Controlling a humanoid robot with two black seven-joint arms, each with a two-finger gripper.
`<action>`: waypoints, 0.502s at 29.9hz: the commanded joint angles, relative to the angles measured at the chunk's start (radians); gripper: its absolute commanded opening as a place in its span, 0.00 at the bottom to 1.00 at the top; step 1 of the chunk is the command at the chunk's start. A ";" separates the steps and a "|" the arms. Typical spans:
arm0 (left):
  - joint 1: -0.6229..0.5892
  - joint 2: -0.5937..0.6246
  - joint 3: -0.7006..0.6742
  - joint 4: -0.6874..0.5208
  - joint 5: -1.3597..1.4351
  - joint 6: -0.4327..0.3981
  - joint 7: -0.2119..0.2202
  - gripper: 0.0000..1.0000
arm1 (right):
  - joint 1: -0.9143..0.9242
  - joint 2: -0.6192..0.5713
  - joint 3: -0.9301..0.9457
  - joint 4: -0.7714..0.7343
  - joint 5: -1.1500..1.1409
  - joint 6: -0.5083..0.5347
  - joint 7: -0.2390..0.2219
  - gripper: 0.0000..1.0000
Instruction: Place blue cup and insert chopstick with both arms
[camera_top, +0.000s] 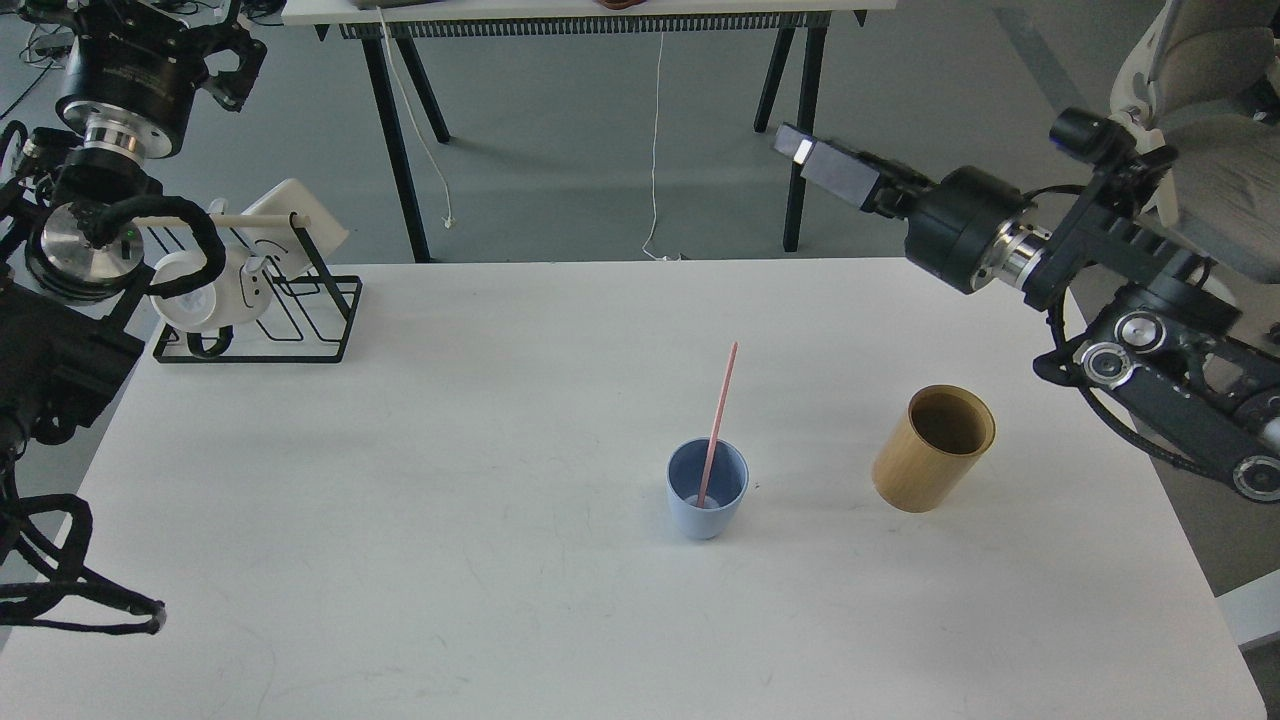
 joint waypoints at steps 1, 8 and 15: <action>-0.008 -0.003 0.003 0.000 0.002 0.000 0.000 1.00 | 0.045 0.016 0.084 -0.096 0.191 0.001 0.002 1.00; -0.014 -0.015 0.003 0.011 0.003 0.000 -0.006 1.00 | 0.161 0.097 0.100 -0.376 0.562 0.003 0.138 1.00; -0.029 -0.017 0.004 0.009 0.003 0.000 -0.006 1.00 | 0.172 0.109 0.100 -0.480 1.009 0.084 0.125 1.00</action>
